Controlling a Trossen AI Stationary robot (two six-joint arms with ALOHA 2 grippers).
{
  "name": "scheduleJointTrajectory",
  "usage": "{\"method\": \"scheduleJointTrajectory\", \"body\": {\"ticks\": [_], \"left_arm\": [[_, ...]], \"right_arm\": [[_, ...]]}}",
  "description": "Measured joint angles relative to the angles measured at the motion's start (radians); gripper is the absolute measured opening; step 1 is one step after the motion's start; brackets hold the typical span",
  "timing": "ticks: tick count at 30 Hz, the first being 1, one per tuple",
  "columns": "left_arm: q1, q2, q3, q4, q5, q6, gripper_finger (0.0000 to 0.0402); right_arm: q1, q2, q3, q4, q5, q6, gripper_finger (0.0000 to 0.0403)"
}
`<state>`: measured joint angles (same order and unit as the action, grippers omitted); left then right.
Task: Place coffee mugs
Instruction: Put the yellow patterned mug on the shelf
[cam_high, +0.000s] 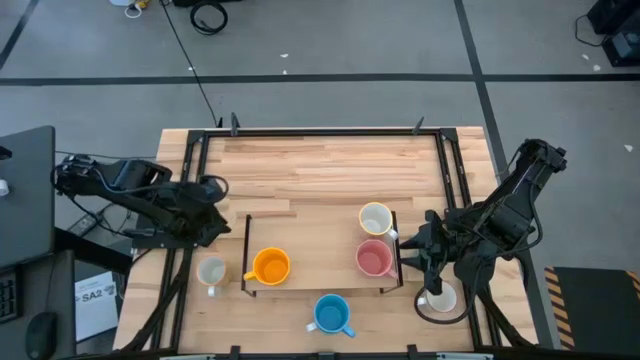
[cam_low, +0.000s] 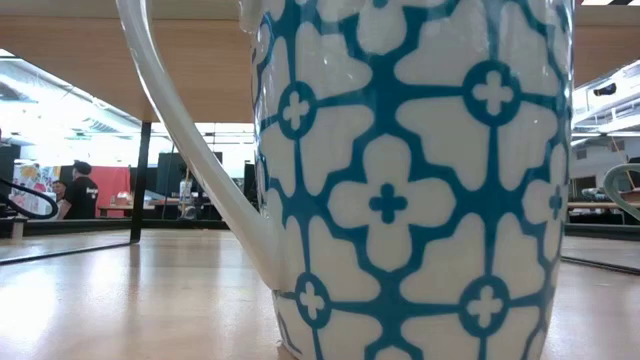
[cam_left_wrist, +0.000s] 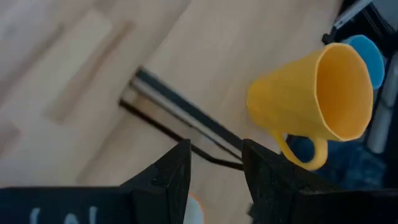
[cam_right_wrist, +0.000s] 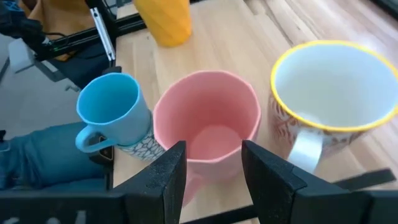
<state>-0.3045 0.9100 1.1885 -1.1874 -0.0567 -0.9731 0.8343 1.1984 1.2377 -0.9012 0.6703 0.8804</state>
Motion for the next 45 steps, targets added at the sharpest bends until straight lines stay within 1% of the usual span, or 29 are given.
{"method": "scheduleJointTrajectory", "body": {"ticks": [3,7,13,16,19,21,24,27,30,34,38,42,45], "left_arm": [[-0.061,0.007,0.000,-0.002,-0.002,-0.144,0.0151],[-0.157,0.040,0.000,-0.006,-0.033,-0.311,0.0151],[-0.309,0.151,0.000,-0.007,-0.035,-0.517,0.0151],[-0.376,0.214,0.000,-0.007,-0.024,-0.592,0.0151],[-0.425,0.274,0.000,-0.017,-0.021,-0.631,0.0151],[-0.446,0.307,0.000,-0.059,-0.021,-0.639,0.0151],[-0.455,0.338,0.000,-0.174,-0.012,-0.638,0.0151],[-0.453,0.341,0.000,-0.301,-0.011,-0.598,0.0151],[-0.442,0.340,0.000,-0.353,-0.018,-0.461,0.0151],[-0.424,0.340,0.000,-0.352,-0.032,-0.252,0.0151],[-0.380,0.340,0.000,-0.354,-0.053,-0.089,0.0151],[-0.343,0.340,0.000,-0.342,-0.097,0.044,0.0151],[-0.319,0.340,0.000,-0.342,-0.097,0.101,0.0151]], "right_arm": [[0.000,0.000,0.000,0.019,-0.001,-0.049,0.0160],[0.000,0.000,0.000,0.063,-0.006,-0.143,0.0160],[0.000,0.000,0.000,0.130,-0.007,-0.335,0.0160],[0.000,0.000,0.000,0.167,-0.008,-0.420,0.0160],[0.000,0.000,0.000,0.190,-0.009,-0.491,0.0160],[0.000,0.000,0.000,0.192,-0.009,-0.527,0.0160],[0.000,0.000,0.000,0.192,-0.009,-0.564,0.0160],[0.000,0.000,0.000,0.192,-0.009,-0.570,0.0160],[0.000,0.000,0.000,0.192,-0.009,-0.570,0.0160],[0.000,0.000,0.000,0.193,-0.009,-0.570,0.0160],[0.000,0.000,0.000,0.193,-0.009,-0.570,0.0160],[0.000,0.000,0.000,0.193,-0.009,-0.562,0.0160],[0.000,0.000,0.000,0.193,-0.009,-0.560,0.0160]]}}
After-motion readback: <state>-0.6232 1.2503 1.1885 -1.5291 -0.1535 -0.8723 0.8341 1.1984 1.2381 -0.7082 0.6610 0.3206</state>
